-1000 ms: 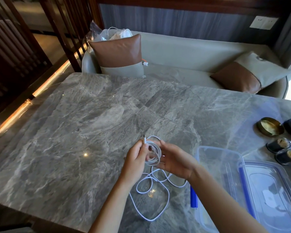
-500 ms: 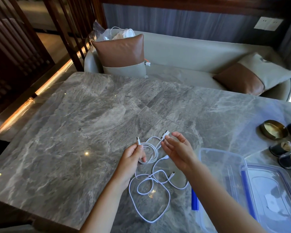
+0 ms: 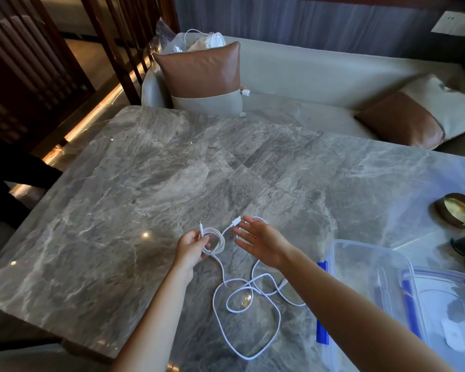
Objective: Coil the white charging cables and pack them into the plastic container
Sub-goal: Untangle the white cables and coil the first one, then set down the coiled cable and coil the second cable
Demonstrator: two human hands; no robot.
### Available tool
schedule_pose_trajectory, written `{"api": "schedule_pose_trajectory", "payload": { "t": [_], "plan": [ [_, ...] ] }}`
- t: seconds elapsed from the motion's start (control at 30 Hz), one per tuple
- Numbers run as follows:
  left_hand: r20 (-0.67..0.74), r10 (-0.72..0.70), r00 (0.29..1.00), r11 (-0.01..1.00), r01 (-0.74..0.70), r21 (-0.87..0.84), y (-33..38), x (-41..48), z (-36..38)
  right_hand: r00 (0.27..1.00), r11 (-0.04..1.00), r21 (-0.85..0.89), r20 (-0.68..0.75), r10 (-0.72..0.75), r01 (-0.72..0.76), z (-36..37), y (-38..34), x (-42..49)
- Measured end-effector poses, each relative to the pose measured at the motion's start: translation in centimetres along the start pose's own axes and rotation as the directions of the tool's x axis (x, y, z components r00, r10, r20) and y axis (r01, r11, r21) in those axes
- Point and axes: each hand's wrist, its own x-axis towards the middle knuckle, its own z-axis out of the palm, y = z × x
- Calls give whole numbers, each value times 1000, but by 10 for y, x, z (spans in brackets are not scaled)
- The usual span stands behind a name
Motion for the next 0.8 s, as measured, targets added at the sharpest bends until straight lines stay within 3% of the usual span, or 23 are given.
{"api": "schedule_pose_trajectory", "payload": {
  "t": [0.27,0.43,0.57,0.7,0.8],
  "plan": [
    [-135,25,991,994,-10,110,-9,63,-5,998,995,-78,-26,53,-55,10,-8,39],
    [-200,111,974,954,-48,297,-15,87,-9,972,959,-266,-184,-147,95,-11,-15,36],
    [-225,247,942,888,-128,441,-16,91,-11,831,854,-439,-334,-445,281,-31,-22,24],
    [-241,251,937,891,-126,437,-21,84,-9,680,730,-565,-362,-638,384,-50,-26,14],
    [-212,204,956,905,-102,412,-20,78,-6,529,502,-808,-293,-796,309,-66,-35,6]
  ]
}}
